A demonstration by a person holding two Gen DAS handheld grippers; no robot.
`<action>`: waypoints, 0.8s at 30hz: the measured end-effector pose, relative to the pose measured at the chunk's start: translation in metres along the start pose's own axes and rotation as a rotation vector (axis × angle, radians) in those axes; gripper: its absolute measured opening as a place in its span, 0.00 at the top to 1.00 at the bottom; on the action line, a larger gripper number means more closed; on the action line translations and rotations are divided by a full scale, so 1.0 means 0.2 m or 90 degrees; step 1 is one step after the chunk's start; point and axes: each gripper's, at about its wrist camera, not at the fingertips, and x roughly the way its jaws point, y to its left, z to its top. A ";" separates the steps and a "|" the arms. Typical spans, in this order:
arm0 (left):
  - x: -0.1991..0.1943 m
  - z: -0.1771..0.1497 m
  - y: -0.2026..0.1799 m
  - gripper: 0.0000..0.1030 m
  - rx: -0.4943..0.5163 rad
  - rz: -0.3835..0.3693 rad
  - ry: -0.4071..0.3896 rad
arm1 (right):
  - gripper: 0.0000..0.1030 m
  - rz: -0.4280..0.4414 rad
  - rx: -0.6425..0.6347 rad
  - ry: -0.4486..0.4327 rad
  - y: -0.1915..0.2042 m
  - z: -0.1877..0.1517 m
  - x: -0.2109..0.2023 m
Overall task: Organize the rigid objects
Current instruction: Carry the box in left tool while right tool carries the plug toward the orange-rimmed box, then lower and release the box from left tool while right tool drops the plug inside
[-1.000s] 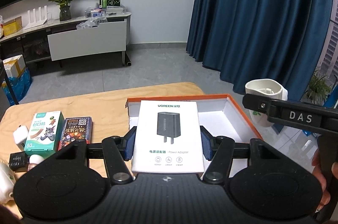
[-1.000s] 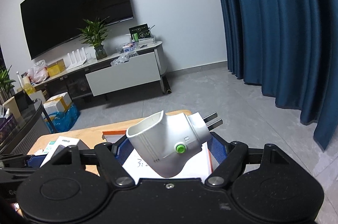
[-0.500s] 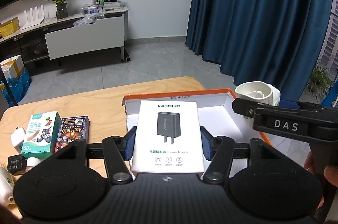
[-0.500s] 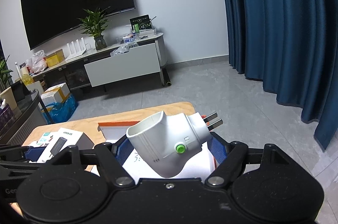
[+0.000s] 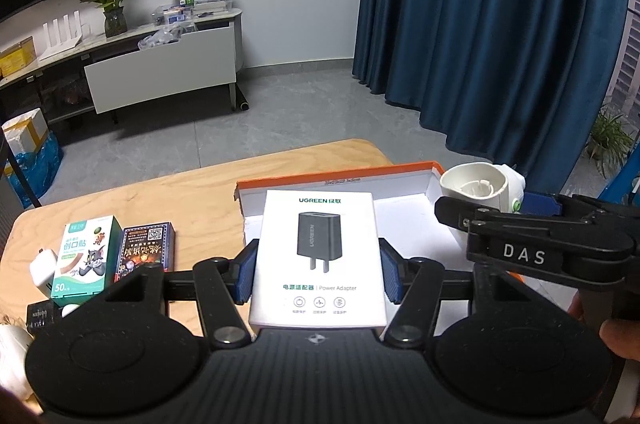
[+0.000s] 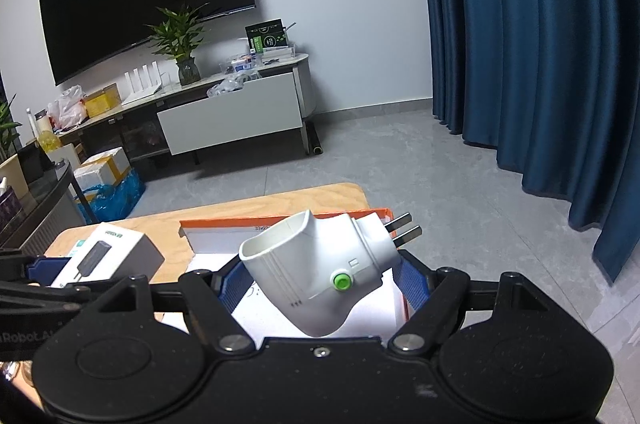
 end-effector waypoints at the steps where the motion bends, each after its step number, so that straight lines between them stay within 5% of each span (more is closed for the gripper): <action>1: 0.00 0.00 0.00 0.42 -0.001 0.001 0.000 | 0.12 -0.001 0.000 0.000 0.00 0.00 0.00; 24: -0.03 -0.01 0.07 0.42 -0.039 -0.020 -0.002 | 0.12 -0.011 -0.005 -0.016 0.09 0.03 -0.14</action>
